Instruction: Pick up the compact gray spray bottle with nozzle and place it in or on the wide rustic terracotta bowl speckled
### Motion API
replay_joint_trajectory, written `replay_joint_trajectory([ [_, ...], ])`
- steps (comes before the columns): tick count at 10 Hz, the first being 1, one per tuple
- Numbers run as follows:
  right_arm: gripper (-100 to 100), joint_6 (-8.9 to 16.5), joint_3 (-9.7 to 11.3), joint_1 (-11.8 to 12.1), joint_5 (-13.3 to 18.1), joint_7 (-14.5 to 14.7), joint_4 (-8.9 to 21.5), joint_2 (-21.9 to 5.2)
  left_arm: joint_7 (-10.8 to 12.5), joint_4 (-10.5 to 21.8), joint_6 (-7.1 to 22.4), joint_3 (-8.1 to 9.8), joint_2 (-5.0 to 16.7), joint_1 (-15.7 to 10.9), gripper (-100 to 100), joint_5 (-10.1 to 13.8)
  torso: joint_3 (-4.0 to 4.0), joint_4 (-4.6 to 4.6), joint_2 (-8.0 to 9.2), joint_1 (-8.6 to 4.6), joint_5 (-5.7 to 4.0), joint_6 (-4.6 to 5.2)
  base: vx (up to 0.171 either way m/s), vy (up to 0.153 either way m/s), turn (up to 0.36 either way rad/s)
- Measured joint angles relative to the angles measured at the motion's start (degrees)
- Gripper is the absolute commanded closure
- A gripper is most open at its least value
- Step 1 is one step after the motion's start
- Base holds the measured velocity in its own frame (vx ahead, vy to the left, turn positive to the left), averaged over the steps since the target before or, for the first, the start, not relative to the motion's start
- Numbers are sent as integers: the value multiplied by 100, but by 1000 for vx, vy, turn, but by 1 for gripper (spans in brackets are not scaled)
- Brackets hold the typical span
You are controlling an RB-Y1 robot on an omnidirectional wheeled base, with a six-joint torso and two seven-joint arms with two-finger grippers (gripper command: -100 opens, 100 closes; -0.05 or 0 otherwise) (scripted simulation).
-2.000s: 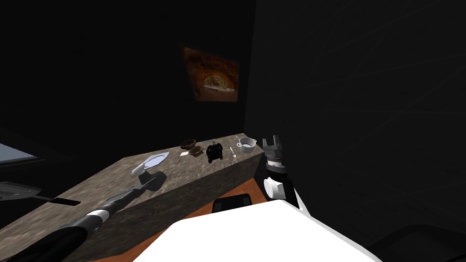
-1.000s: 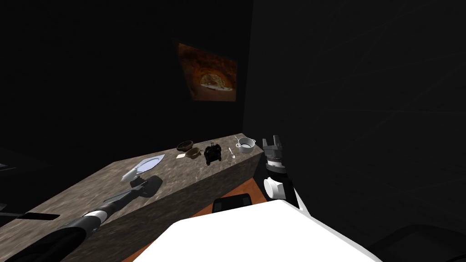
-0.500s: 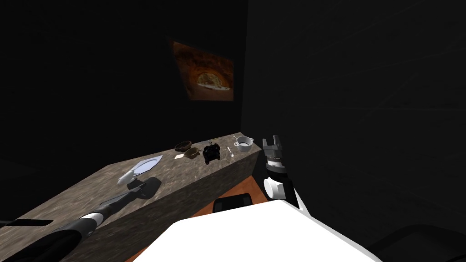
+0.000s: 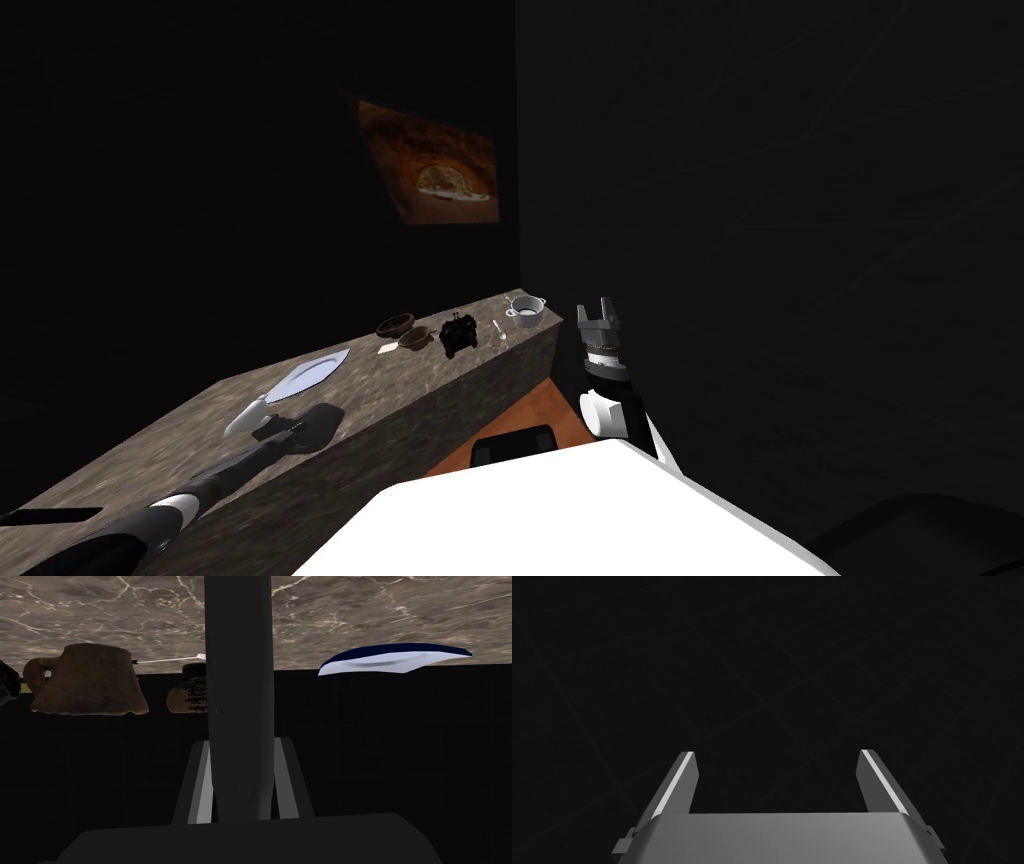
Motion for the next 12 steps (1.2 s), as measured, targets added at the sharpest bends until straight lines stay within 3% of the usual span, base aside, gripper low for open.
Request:
replay_joint_trajectory([
  [1,0,0,0,0,0,0,0,0,58,42,-25,41,72,201,100,111,6,-3,16,28,12,-17,-104,32,-180],
  [5,0,0,-1,-1,0,0,0,-1,323,485,248,-261,462,316,100,586,-7,-30,18,124,56,-41,-107,41,-182],
  [8,0,0,-1,0,0,0,0,-1,474,629,407,-221,660,562,100,834,-29,-46,-12,123,59,-38,-85,28,-222],
  [10,0,0,-1,-1,0,0,0,-1,650,633,641,-69,852,865,100,1072,-35,-49,-21,128,60,-34,-70,40,-227],
  [12,0,0,-2,1,0,0,0,-1,782,831,713,-90,1095,894,100,1268,-47,-53,-43,131,57,-42,-39,40,-220],
])
